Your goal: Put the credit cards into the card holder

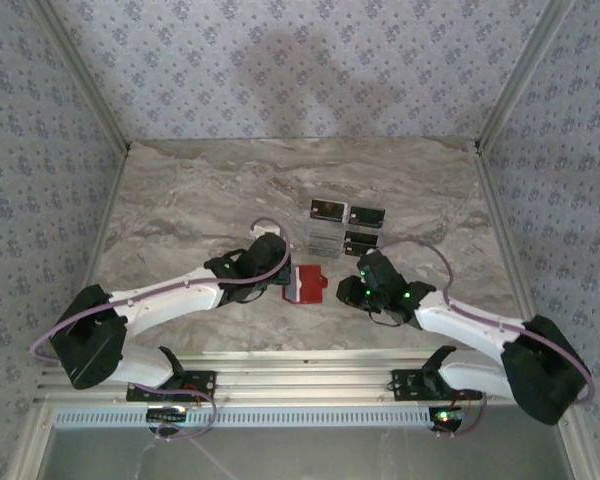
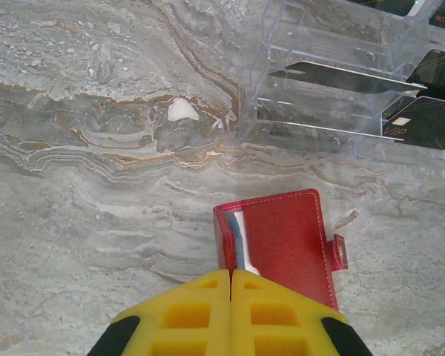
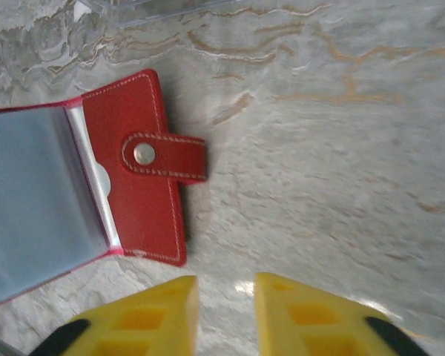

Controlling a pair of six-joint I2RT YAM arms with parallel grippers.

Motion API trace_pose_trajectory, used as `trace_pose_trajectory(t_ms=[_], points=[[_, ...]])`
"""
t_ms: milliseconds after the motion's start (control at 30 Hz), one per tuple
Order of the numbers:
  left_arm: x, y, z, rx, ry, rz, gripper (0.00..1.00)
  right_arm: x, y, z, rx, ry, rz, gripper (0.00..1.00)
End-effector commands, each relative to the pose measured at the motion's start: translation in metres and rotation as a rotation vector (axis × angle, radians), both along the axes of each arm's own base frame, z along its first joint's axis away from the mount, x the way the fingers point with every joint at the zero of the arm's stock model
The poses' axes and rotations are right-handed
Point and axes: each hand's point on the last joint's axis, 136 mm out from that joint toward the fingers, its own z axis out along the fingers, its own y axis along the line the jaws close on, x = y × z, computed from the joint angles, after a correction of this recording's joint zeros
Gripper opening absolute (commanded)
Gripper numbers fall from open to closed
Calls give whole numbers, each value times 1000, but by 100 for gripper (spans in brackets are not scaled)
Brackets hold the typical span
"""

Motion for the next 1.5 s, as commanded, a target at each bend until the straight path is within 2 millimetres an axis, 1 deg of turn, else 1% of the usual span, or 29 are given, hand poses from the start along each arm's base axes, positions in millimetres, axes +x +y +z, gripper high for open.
trace_pose_trajectory(t_ms=[0,67,133,233,333,433,533,700,800,900,1000,1100,1267,1333,1467], points=[[3,-2,10,30,-10,-15,0,13,31,12,51,-35,78,22],[4,-4,11,33,-3,-19,0,17,41,7,54,-23,93,19],[4,-7,11,38,7,-25,0,21,48,-4,54,-4,101,17],[4,-14,11,31,17,-36,0,26,54,-15,47,15,106,14],[5,-23,12,8,20,-45,0,27,54,-25,35,31,99,14],[4,-32,8,-13,32,-51,0,26,50,-31,32,40,88,13],[4,-31,2,0,42,-40,0,24,42,-30,24,41,74,13],[2,-16,-6,33,31,-4,0,15,23,-19,-4,26,53,16],[1,-7,-10,44,19,7,0,10,12,-7,-23,-1,48,20],[-1,2,-17,52,19,22,0,7,8,6,-32,-24,66,25],[-2,9,-22,53,20,38,0,9,18,16,-29,-41,119,30],[-3,15,-26,48,19,56,0,13,34,22,-35,-49,175,34],[-3,20,-24,29,7,70,0,15,64,26,-68,-63,261,35],[-2,20,-22,25,4,69,0,16,71,28,-74,-73,275,35],[-1,17,-19,17,-4,62,0,17,73,30,-74,-77,271,37]])
